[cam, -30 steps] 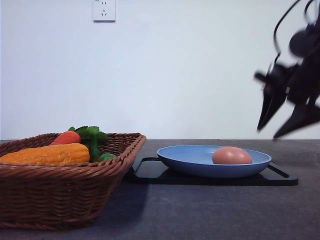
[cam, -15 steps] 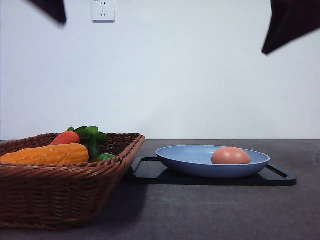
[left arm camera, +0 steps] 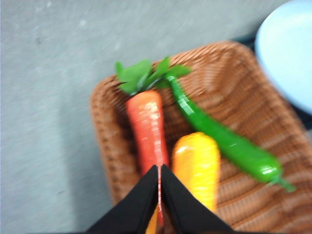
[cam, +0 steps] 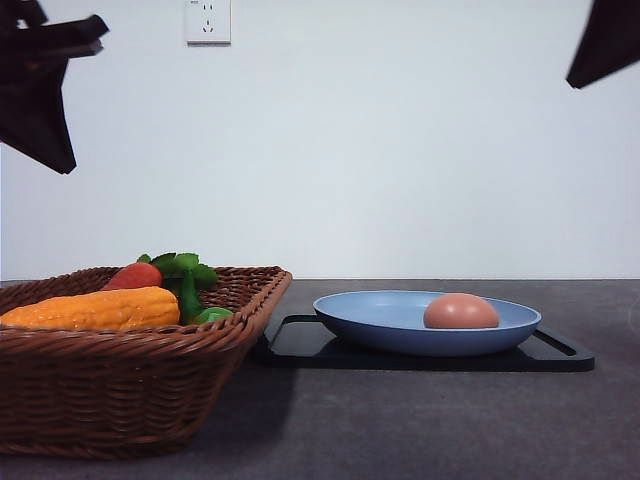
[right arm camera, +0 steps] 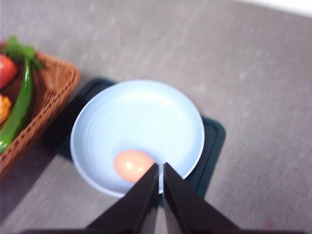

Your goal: Transfer egg from basket to plate and serve

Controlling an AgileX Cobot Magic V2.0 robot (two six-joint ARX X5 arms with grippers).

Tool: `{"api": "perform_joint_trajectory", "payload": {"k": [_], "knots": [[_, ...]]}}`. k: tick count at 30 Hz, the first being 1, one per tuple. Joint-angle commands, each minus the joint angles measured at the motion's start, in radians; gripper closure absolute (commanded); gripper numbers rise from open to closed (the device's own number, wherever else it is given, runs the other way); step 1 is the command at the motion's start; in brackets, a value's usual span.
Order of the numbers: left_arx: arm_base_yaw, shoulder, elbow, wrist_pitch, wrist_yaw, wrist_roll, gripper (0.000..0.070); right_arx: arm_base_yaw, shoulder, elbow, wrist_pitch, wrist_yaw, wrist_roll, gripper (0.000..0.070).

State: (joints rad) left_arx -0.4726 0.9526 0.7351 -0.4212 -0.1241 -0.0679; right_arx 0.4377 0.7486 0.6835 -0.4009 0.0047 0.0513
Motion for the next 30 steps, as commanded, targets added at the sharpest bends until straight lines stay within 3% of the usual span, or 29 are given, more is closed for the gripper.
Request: {"api": "perform_joint_trajectory", "payload": {"k": [1, 6, 11, 26, 27, 30], "knots": [[-0.009, -0.04, -0.047, 0.058, 0.005, -0.049, 0.07, 0.006, -0.046, -0.086, 0.106, 0.004, -0.008, 0.07], [-0.037, -0.203, -0.218, 0.191, 0.005, -0.127, 0.07, 0.006, -0.178, -0.271, 0.319, 0.003, 0.024, 0.07], [-0.051, -0.293, -0.239, 0.121, 0.011, -0.184, 0.07, 0.006, -0.223, -0.295, 0.294, 0.004, 0.015, 0.07], [-0.051, -0.33, -0.239, 0.147, 0.01, -0.183, 0.07, 0.006, -0.229, -0.295, 0.298, 0.004, 0.015, 0.07], [-0.051, -0.364, -0.239, 0.139, 0.008, -0.17, 0.07, 0.006, -0.229, -0.295, 0.298, 0.004, 0.015, 0.07], [-0.046, -0.493, -0.239, 0.126, -0.018, -0.007, 0.07, 0.006, -0.229, -0.295, 0.298, 0.004, 0.015, 0.07]]}}
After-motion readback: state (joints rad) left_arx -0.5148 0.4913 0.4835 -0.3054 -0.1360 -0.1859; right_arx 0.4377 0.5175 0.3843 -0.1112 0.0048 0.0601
